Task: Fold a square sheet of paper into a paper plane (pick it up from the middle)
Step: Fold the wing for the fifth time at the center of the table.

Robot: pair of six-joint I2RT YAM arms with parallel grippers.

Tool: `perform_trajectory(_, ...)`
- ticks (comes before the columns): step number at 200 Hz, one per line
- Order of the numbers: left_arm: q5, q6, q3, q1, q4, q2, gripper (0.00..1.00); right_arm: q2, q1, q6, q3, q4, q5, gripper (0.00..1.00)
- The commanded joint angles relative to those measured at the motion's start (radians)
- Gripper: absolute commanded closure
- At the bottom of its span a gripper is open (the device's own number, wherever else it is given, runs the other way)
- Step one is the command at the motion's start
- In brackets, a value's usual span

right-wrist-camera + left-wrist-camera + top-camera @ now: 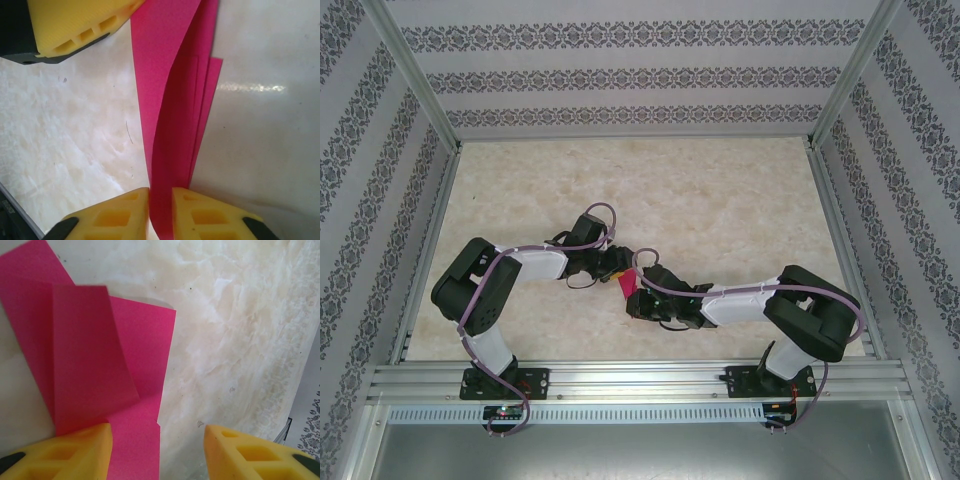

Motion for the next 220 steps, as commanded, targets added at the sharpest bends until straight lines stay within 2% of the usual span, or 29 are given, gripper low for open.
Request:
perform_trajectory(1, -0.005, 0.027, 0.018, -0.011, -0.037, -0.001, 0.48, -0.003, 0.013, -0.016, 0.011, -0.041, 0.039, 0.87)
perform_trajectory(38, -0.005, 0.028, 0.020, -0.011, -0.038, 0.000, 0.47, 0.005, 0.013, 0.015, -0.015, -0.039, 0.034, 0.93)
perform_trajectory(124, -0.007, 0.034, 0.023, -0.011, -0.046, 0.002, 0.48, 0.076, -0.035, 0.214, -0.155, 0.203, -0.069, 0.96)
perform_trajectory(141, -0.007, 0.034, 0.021, -0.010, -0.045, 0.001, 0.48, 0.057, -0.034, 0.211, -0.157, 0.188, -0.057, 0.94)
perform_trajectory(157, -0.005, 0.034, 0.024, -0.010, -0.045, 0.006, 0.48, 0.023, -0.033, 0.185, -0.145, 0.159, -0.046, 0.88)
perform_trajectory(184, -0.004, 0.034, 0.026, -0.010, -0.046, 0.008, 0.48, -0.002, -0.035, 0.146, -0.099, 0.046, -0.035, 0.87)
perform_trajectory(208, -0.004, 0.034, 0.027, -0.010, -0.045, 0.008, 0.48, 0.004, -0.034, 0.156, -0.103, 0.042, -0.037, 0.87)
perform_trajectory(220, -0.003, 0.036, 0.027, -0.011, -0.048, 0.008, 0.48, -0.001, -0.034, 0.160, -0.108, 0.051, -0.041, 0.83)
